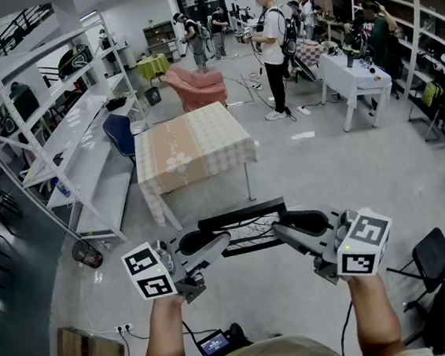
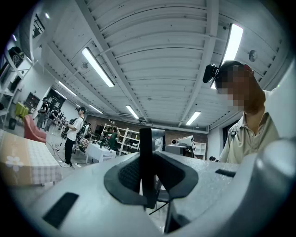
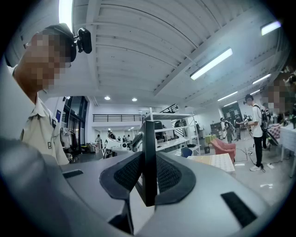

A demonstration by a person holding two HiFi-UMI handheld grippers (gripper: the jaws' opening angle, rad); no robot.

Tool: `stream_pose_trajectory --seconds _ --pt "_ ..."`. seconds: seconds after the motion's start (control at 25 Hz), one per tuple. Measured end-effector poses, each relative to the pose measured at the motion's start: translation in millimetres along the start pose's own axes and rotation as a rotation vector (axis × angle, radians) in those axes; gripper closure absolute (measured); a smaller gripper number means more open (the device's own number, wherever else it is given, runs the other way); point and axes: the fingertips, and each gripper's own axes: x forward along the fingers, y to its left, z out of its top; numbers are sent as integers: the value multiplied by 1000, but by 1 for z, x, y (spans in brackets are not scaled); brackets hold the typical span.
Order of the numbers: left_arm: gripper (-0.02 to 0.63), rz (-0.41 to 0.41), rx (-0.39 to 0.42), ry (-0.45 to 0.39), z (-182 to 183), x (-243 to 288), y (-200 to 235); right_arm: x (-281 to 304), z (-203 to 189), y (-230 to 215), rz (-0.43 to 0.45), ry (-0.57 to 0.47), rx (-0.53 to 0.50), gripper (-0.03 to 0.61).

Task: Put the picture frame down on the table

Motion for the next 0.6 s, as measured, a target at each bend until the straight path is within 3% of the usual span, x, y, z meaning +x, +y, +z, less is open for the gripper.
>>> stream_pose_trajectory --seconds 0.6 --pt "552 1 -3 2 1 -5 2 6 0 2 7 -2 11 502"
